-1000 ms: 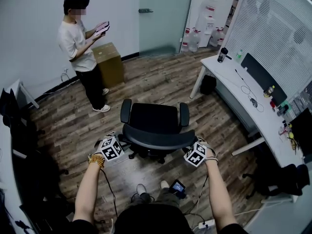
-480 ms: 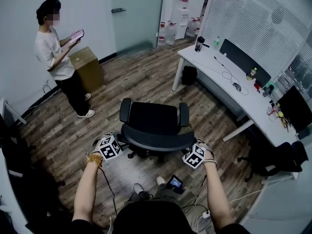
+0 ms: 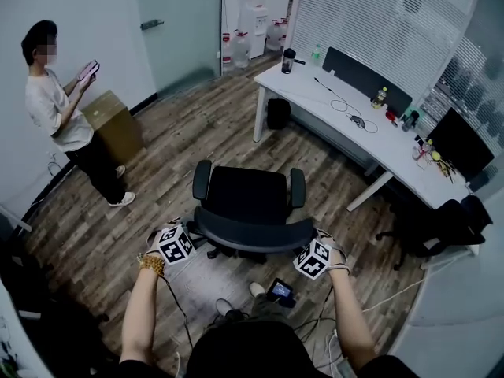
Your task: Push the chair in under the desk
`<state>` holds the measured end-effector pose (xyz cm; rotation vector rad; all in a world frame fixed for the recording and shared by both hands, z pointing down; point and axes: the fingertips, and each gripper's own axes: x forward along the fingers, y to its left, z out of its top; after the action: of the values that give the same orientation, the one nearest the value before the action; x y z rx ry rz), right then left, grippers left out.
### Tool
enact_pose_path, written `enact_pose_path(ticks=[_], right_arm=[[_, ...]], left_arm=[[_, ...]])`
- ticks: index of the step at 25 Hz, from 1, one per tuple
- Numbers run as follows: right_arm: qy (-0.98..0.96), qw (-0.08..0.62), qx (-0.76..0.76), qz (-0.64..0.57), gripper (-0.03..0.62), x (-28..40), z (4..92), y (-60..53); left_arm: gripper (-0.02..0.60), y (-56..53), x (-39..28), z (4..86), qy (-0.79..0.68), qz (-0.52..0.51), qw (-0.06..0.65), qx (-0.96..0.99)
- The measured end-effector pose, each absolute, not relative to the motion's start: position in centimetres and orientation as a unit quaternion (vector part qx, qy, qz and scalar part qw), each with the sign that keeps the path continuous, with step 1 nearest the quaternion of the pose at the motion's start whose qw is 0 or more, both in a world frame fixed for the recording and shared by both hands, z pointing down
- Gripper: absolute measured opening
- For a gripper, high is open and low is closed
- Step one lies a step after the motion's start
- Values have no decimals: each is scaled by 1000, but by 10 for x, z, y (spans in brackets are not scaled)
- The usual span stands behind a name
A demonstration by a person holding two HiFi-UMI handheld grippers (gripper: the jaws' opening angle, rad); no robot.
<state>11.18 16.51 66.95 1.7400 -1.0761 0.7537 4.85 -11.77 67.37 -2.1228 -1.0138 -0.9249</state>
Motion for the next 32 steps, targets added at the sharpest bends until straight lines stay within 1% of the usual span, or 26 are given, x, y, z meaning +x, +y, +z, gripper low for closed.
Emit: enact_pose_path(ticks=[16, 32], right_arm=[[-363, 431, 755, 335, 235, 87, 666, 206], [-308, 408, 778, 367, 229, 67, 663, 207]], left_arm=[[216, -84, 83, 670, -458, -337, 330, -754], [233, -81, 111, 669, -501, -307, 354, -727]])
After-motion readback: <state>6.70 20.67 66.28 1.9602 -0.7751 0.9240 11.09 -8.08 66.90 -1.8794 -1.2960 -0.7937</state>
